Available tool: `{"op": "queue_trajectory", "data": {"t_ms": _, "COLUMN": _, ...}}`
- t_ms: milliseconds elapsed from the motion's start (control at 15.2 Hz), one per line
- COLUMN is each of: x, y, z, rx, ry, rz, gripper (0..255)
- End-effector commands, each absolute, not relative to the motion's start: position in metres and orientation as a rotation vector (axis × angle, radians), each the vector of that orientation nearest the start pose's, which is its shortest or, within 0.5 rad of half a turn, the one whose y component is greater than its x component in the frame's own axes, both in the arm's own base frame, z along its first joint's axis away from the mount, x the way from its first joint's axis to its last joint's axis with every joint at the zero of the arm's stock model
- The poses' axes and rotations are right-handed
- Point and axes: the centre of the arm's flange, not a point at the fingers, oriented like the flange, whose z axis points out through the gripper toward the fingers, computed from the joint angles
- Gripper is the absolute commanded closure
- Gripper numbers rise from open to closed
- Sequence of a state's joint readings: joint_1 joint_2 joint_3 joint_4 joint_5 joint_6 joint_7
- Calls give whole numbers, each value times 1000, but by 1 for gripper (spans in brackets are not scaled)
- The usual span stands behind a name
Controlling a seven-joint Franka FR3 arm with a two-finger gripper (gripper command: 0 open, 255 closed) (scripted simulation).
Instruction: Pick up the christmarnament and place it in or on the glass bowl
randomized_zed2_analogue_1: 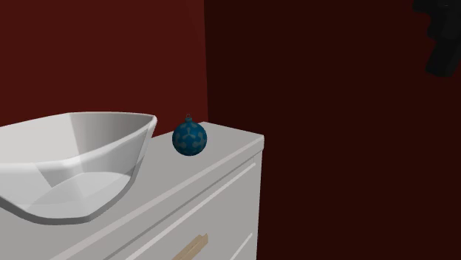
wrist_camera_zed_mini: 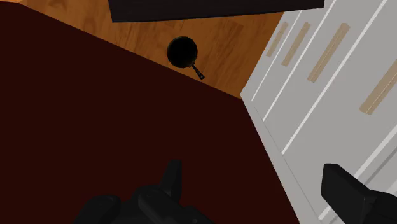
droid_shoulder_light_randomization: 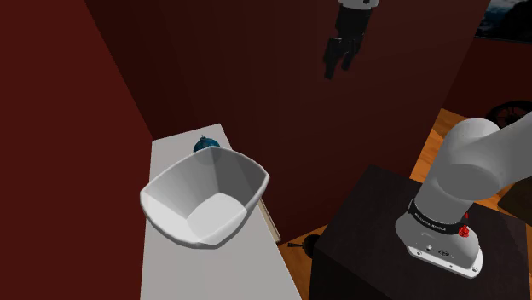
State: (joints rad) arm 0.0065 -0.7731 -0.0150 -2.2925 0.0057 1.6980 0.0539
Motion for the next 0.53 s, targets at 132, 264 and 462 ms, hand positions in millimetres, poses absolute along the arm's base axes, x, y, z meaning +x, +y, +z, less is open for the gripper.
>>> {"op": "queue_trajectory", "data": {"t_ms": 132, "x": 341, "y": 11, "z": 621, "rx": -3082, "ry": 79, "rz": -259, "gripper": 0}}
{"op": "queue_trajectory", "data": {"t_ms": 264, "x": 358, "y": 26, "z": 614, "rx": -3057, "ry": 67, "rz": -240, "gripper": 0}}
{"op": "queue_trajectory", "data": {"t_ms": 462, "x": 384, "y": 50, "z": 602, "rx": -3019, "ry": 48, "rz": -213, "gripper": 0}}
